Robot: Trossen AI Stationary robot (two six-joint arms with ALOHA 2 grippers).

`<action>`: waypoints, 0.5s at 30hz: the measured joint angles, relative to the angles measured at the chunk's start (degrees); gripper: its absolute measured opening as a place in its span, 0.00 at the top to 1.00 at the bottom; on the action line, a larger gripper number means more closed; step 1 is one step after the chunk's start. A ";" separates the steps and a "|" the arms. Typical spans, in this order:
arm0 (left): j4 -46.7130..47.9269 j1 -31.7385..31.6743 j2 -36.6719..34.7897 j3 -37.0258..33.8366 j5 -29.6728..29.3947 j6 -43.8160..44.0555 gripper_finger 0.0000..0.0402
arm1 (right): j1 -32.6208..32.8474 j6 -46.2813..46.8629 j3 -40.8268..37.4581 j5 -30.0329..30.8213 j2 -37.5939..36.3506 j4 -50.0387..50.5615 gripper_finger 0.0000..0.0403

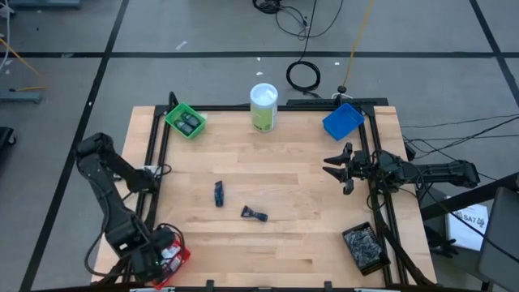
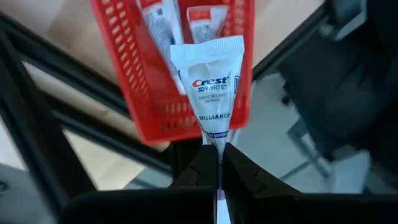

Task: Pick & Place Travel size toiletries
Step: Put the white toothpaste into the red bin

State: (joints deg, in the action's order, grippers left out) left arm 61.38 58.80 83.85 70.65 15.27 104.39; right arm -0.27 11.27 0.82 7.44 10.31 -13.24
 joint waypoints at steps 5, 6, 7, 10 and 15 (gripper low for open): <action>2.90 -0.58 0.09 -0.23 -5.03 4.54 1.00 | 0.00 0.02 0.00 0.00 0.00 -0.16 0.67; 2.89 -1.04 0.09 -0.57 -4.71 5.65 1.00 | 0.00 0.02 0.00 0.00 0.00 -0.16 0.67; 2.89 -1.44 0.09 -0.93 -4.11 6.46 0.99 | 0.00 0.02 -0.02 0.00 0.00 -0.15 0.67; 2.70 -2.46 0.11 -1.94 -0.76 6.76 0.98 | 0.00 0.02 -0.02 0.00 0.00 -0.11 0.67; 1.88 -3.30 0.13 -3.08 0.92 6.50 0.98 | 0.00 0.04 -0.01 0.00 0.00 0.03 0.67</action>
State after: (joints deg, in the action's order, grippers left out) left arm 63.26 55.51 83.99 67.57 16.19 110.89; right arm -0.27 11.31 0.80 7.44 10.31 -13.20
